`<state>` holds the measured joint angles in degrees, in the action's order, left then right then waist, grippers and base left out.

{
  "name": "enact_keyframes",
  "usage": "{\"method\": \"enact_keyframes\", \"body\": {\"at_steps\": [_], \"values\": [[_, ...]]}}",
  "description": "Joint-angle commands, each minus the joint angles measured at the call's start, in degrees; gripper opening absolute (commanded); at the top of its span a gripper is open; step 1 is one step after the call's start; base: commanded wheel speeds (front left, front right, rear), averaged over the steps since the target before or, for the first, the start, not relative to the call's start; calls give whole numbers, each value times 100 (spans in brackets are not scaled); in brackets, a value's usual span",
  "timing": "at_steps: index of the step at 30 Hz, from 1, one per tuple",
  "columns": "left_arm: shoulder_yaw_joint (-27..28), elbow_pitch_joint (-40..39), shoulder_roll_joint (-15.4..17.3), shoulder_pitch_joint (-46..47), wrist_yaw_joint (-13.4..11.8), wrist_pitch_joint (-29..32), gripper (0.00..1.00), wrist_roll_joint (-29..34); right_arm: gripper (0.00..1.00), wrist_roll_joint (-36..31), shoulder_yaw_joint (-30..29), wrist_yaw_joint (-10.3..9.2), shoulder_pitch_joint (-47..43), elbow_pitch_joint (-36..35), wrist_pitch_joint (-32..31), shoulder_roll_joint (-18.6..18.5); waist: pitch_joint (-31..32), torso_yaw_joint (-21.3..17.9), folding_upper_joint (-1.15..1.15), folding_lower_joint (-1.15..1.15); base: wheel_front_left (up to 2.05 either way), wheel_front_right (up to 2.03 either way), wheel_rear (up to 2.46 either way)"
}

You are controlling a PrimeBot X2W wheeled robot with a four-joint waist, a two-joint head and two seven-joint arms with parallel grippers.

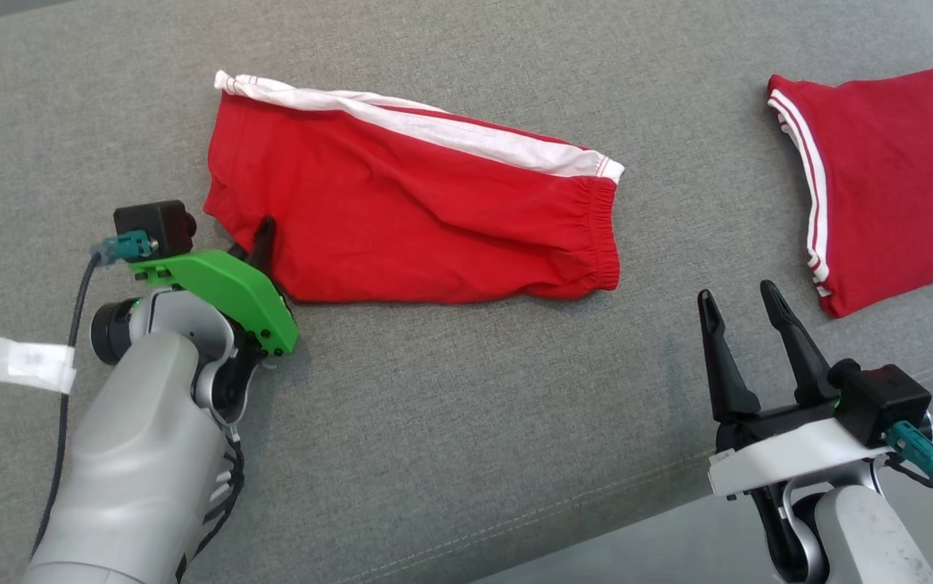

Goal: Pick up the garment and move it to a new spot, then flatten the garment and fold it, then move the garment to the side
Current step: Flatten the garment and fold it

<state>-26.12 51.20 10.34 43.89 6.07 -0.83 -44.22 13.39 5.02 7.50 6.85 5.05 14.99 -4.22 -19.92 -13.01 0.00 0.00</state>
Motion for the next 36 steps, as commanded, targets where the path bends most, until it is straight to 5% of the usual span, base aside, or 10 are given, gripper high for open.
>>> {"method": "enact_keyframes", "body": {"at_steps": [1, 12, 20, 27, 28, 29, 30, 36], "values": [[-42, -47, -1, -222, 1, -199, 0, 78, 100, -35, -32, -3, -92, -19, 26, -25, 78, 68, 0, 0, 0, 0, 0], [-145, -1314, -109, -1400, -437, -931, 0, 224, 100, -26, -120, -3, -268, -58, 26, -117, 281, 436, 0, 0, 0, 0, 0], [-62, -2831, 59, -2475, -1140, -786, 0, 118, 100, -6, -147, -3, -290, -88, 23, -235, 311, 722, 0, 0, 0, 0, 0], [-49, -3409, 79, -2901, -1374, -523, 0, -59, 100, 30, -133, -3, -223, -29, 23, -297, 346, 809, 0, 0, 0, 0, 0], [-61, -3422, 83, -2932, -1405, -481, 13, -67, 100, 35, -126, -3, -219, -14, 22, -302, 360, 810, 0, 0, 0, 0, 0], [-73, -3434, 82, -2962, -1425, -447, 64, -81, 100, 41, -113, -3, -203, -2, 16, -302, 372, 803, 0, 0, 0, 0, 0], [-56, -3452, 85, -2978, -1462, -467, 100, -76, 100, 49, -93, -3, -186, 15, 16, -302, 398, 793, 0, 0, 0, 0, 0], [99, -3519, 166, -3111, -1810, -638, 100, 45, 100, 76, -49, -3, -128, 95, 9, -332, 508, 805, 0, 0, 0, 0, 0]]}}
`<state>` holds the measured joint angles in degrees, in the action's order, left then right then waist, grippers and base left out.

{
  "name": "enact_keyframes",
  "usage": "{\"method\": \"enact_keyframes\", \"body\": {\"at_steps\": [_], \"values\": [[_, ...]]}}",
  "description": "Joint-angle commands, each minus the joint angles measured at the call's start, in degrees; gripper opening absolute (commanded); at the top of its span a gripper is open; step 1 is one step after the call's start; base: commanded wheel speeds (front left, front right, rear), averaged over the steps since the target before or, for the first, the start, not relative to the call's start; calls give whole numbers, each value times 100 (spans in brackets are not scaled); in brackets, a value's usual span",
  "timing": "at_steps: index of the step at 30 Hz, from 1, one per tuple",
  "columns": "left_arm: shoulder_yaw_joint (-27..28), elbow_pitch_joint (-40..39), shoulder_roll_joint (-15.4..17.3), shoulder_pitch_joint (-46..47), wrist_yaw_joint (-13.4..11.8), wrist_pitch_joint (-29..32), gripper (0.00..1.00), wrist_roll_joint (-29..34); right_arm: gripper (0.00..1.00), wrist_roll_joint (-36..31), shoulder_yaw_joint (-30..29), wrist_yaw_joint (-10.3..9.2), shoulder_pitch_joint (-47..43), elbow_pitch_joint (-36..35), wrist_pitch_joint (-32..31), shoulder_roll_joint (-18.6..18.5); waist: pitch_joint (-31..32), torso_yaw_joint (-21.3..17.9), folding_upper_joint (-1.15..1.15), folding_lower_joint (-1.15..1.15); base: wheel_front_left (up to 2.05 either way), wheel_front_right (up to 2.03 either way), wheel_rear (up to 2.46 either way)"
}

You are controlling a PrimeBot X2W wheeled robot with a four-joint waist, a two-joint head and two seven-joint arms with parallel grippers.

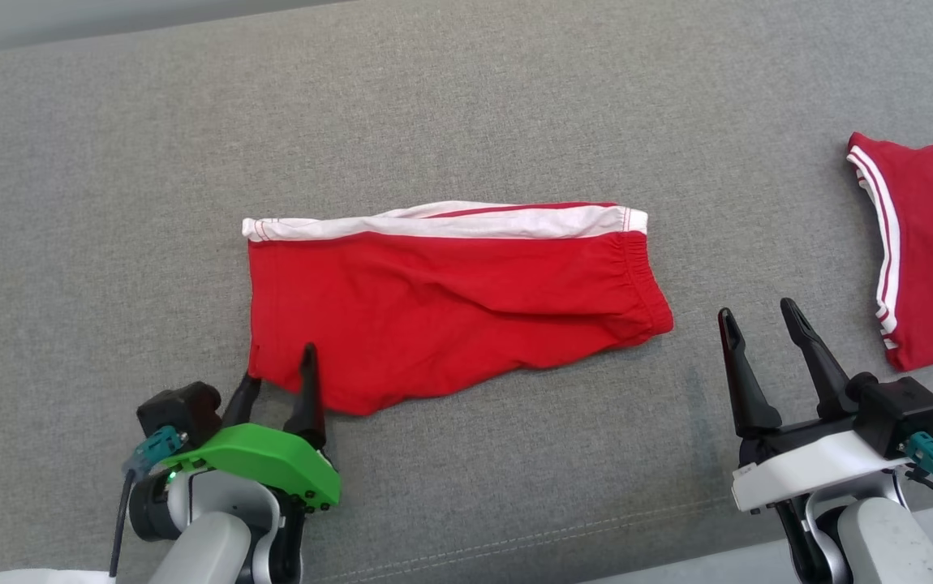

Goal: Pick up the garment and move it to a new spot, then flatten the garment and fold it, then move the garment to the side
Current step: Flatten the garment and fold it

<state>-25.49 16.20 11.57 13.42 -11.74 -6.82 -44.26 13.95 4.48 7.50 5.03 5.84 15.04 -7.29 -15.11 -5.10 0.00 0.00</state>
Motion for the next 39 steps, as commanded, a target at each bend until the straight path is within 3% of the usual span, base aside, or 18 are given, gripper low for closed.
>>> {"method": "enact_keyframes", "body": {"at_steps": [1, 5, 11, 19, 28, 39], "values": [[80, -40, 80, -82, -99, -116, 100, 88, 100, 17, 1, -3, 66, 29, -1, -21, 51, 28, 0, 0, 0, 0, 0], [217, -209, 209, -53, -239, -495, 100, 321, 100, 1, -34, -3, 88, 57, -5, -33, 162, 113, 0, 0, 0, 0, 0], [461, -531, 260, 246, -66, -803, 100, 616, 100, -67, -75, -3, 126, 102, -15, -42, 352, 236, 0, 0, 0, 0, 0], [532, -584, 292, 320, 142, -841, 100, 1141, 100, -98, -16, -3, 212, 291, -10, 3, 562, 247, 0, 0, 0, 0, 0], [796, -820, 262, -370, -5, -837, 100, 1654, 100, -116, 15, -3, -13, 432, -39, 35, 891, 283, 0, 0, 0, 0, 0], [942, -969, 104, -783, 63, -837, 100, 1842, 100, -142, -64, -3, -186, 347, -156, 57, 1041, 388, 0, 0, 0, 0, 0]]}}
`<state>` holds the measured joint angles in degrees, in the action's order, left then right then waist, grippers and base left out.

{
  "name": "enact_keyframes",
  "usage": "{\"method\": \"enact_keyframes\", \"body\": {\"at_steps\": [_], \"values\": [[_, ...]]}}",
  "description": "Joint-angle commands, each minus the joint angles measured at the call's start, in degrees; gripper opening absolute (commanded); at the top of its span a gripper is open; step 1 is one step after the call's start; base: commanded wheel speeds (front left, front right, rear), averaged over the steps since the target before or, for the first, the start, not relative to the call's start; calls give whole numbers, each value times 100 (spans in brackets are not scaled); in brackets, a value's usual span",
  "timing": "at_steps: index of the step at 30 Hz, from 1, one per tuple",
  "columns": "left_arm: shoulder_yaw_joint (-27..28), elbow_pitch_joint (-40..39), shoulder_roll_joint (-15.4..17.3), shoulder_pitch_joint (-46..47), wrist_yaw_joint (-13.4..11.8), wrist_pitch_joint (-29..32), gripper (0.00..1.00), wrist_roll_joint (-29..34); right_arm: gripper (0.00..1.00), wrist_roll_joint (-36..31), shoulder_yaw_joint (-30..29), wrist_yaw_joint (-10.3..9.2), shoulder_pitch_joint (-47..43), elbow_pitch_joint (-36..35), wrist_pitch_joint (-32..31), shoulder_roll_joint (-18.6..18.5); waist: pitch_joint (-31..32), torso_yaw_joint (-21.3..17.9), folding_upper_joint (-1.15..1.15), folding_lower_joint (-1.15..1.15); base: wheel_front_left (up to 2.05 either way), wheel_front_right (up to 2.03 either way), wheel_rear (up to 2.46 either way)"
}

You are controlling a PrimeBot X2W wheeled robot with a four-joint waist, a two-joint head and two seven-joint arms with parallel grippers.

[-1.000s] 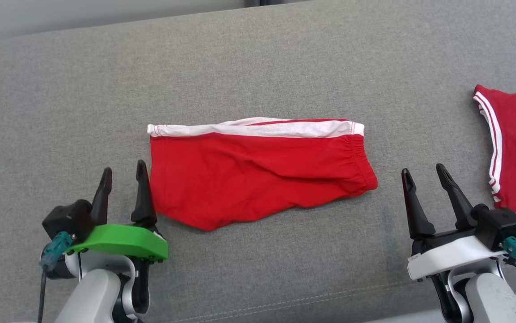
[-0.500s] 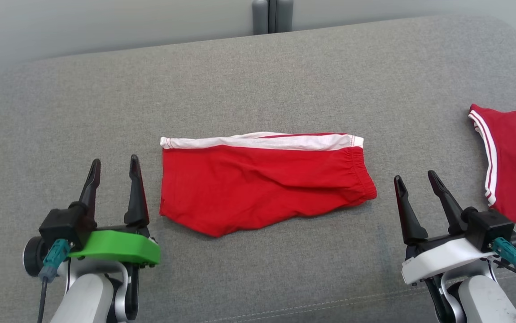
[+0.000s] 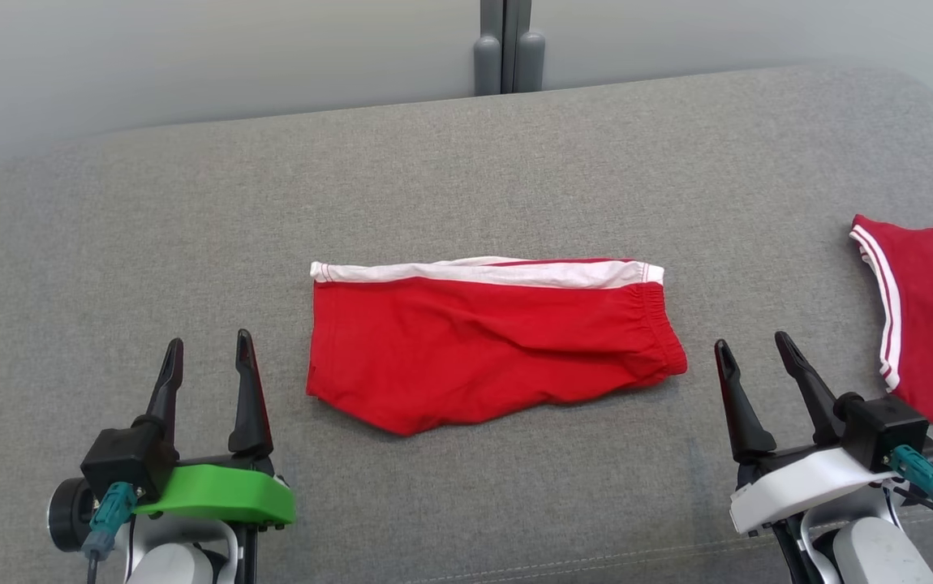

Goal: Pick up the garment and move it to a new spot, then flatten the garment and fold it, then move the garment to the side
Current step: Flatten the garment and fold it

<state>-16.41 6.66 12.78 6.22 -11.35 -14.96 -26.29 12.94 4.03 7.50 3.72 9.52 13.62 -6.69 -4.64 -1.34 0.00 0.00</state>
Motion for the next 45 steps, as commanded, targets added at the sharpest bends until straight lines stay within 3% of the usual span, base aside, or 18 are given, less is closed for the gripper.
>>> {"method": "enact_keyframes", "body": {"at_steps": [1, 8, 17, 34, 35, 36, 37, 45], "values": [[28, -14, -24, -56, 35, -23, 100, 60, 100, -40, -29, -3, -58, -27, -24, -4, -13, 25, 0, 0, 0, 0, 0], [-43, 22, -58, 106, 99, -23, 100, 150, 100, 42, -81, -3, 91, 121, -138, -72, -160, 238, 0, 0, 0, 0, 0], [-86, 27, -221, 316, 179, -23, 100, 305, 100, 278, 114, -3, 783, 1177, -107, -272, -591, 748, 0, 0, 0, 0, 0], [-16, 189, -443, 610, 450, -24, 100, 529, 100, 434, 324, -6, 1716, 2947, 55, -453, -1027, 851, 0, 0, 0, 0, 0], [-8, 193, -453, 630, 469, -24, 100, 549, 62, 466, 366, -6, 1749, 3016, 27, -433, -1041, 842, 0, 0, 0, 0, 0], [0, 197, -464, 645, 480, -24, 100, 561, 14, 456, 403, -6, 1795, 3049, 41, -445, -1054, 834, 0, 0, 0, 0, 0], [6, 208, -477, 654, 494, -24, 100, 579, 0, 486, 431, -7, 1830, 3091, 49, -442, -1067, 826, 0, 0, 0, 0, 0], [91, 246, -548, 668, 580, -24, 100, 675, 0, 956, 298, -12, 1808, 2926, 135, -541, -1116, 705, 0, 0, 0, 0, 0]]}}
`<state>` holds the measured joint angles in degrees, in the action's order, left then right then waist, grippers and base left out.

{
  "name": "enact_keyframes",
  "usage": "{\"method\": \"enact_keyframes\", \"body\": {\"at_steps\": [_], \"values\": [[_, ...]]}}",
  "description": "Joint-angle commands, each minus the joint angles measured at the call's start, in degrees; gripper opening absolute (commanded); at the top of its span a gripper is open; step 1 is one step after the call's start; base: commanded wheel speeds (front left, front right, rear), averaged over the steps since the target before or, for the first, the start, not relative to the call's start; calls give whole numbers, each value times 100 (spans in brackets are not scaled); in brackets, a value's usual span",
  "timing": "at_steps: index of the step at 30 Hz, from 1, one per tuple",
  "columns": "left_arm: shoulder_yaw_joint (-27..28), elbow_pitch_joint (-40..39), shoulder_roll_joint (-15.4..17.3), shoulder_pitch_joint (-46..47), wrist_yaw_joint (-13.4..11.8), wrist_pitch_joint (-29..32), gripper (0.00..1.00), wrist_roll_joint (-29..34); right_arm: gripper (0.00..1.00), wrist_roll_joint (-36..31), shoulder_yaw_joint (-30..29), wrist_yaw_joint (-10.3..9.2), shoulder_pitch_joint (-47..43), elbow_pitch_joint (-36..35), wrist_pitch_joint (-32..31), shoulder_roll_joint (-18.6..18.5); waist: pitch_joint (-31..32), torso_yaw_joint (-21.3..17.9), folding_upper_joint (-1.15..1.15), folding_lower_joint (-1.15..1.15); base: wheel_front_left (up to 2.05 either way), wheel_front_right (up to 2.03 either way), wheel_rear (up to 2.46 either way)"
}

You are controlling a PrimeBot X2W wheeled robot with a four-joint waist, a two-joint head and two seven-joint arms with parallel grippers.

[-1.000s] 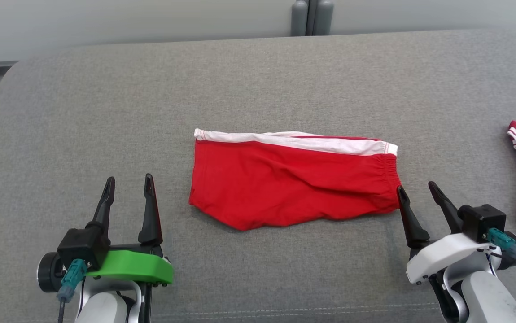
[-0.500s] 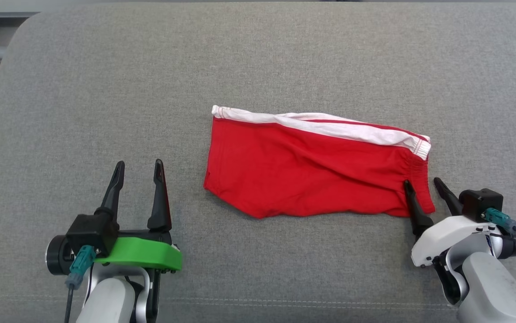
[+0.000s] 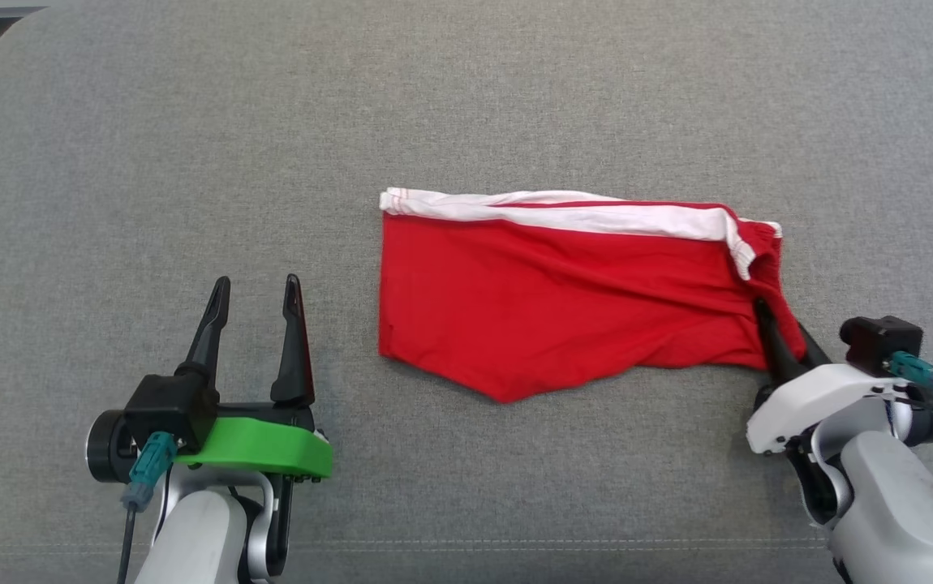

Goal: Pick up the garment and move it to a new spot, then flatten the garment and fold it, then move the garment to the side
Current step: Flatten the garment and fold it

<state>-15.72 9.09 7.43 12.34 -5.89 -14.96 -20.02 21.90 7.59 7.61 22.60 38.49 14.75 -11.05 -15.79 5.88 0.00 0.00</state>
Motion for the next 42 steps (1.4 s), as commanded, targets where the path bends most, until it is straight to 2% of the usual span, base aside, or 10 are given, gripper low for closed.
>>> {"method": "enact_keyframes", "body": {"at_steps": [1, 7, 11, 17, 22, 26, 30, 40, 41, 42], "values": [[33, 10, -18, 53, 35, -24, 100, 68, 0, 97, -111, -23, -124, -8, 29, -133, 1, -34, 0, 0, 0, 0, 0], [68, 29, -45, 95, 77, -24, 100, 122, 0, 185, -622, -19, -374, -105, 42, -403, -3, -113, 0, 0, 0, 0, 0], [114, 55, -28, 65, 92, -24, 100, 169, 0, 206, -619, -17, -363, -351, 47, -408, 30, -203, 0, 0, 0, 0, 0], [137, 128, 3, 6, 87, -24, 100, 229, 0, 367, -85, -15, -354, -1276, -80, -269, 137, -292, 0, 0, 0, 0, 0], [91, 187, -40, 18, 145, -24, 100, 222, 0, 328, 674, -14, -377, -2418, -471, -176, 214, -277, 0, 0, 0, 0, 0], [40, 227, -85, 47, 197, -24, 100, 198, 0, 273, 1195, -14, -207, -2814, -736, 11, 240, -146, 0, 0, 0, 0, 0], [-16, 287, -141, 63, 238, -24, 100, 190, 0, 156, 1489, -14, 52, -2498, -848, 243, 245, 81, 0, 0, 0, 0, 0], [-33, 225, -248, 159, 285, -24, 100, 256, 0, 157, 1737, -14, 749, -829, -594, 508, 55, 578, 0, 0, 0, 0, 0], [-21, 216, -256, 167, 278, -24, 100, 255, 41, 206, 1776, -14, 786, -683, -609, 531, 30, 588, 0, 0, 0, 0, 0], [-11, 211, -261, 172, 277, -24, 100, 263, 100, 203, 1830, -14, 837, -570, -593, 541, 12, 591, 0, 0, 0, 0, 0]]}}
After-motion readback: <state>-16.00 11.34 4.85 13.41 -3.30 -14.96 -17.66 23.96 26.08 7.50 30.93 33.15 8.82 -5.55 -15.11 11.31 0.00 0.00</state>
